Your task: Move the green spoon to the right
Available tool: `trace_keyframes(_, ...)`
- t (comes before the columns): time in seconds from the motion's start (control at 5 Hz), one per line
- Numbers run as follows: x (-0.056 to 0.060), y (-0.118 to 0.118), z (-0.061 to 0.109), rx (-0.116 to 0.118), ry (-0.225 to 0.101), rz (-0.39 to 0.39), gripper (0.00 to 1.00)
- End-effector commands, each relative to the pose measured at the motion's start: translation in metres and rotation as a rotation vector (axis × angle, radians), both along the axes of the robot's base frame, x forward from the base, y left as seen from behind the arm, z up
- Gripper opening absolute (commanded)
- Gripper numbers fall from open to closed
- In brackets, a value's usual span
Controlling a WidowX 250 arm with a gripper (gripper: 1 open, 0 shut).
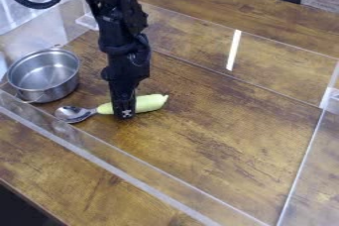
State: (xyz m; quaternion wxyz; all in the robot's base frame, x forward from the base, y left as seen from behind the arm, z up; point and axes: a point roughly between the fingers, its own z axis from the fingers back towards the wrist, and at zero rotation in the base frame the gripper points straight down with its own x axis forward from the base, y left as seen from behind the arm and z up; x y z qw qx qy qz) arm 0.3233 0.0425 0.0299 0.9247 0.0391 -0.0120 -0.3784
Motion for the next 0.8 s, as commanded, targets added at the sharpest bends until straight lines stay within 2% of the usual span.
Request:
trace_keyframes(0.0, 0.019, -0.001, 0.042, 0.012, -0.090, -0.011, 0.00)
trace_keyframes(0.2, 0.038, -0.001, 0.057, 0.027, -0.090, 0.001, 0.00)
trace_keyframes(0.4, 0.058, -0.006, 0.064, 0.030, -0.099, -0.026, 0.00)
trace_keyframes(0.6, 0.054, -0.007, 0.051, 0.010, -0.064, -0.072, 0.00)
